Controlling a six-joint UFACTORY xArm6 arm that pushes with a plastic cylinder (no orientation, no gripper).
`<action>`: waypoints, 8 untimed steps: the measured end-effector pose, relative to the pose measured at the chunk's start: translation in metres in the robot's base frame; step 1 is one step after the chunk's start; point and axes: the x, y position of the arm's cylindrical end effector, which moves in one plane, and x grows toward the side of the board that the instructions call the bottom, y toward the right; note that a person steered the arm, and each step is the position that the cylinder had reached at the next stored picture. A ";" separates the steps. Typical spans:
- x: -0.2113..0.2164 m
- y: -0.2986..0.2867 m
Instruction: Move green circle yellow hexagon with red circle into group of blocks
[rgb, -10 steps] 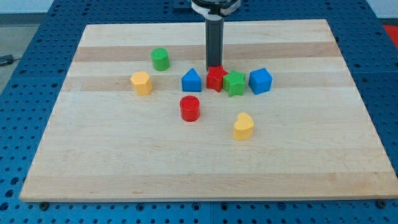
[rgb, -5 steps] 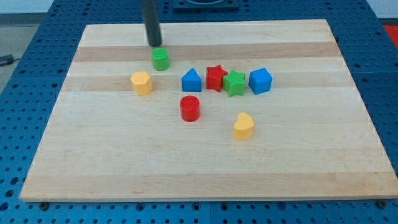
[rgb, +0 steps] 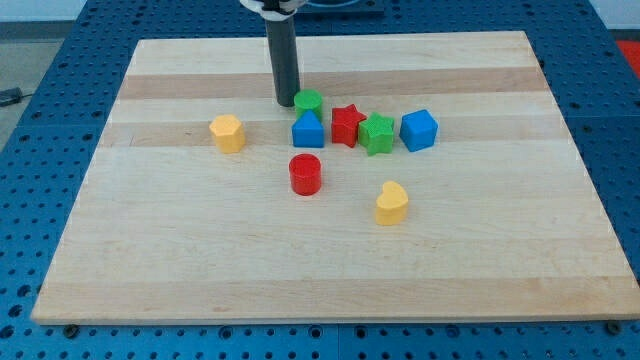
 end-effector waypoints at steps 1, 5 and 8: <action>0.001 0.023; 0.007 -0.110; 0.056 -0.074</action>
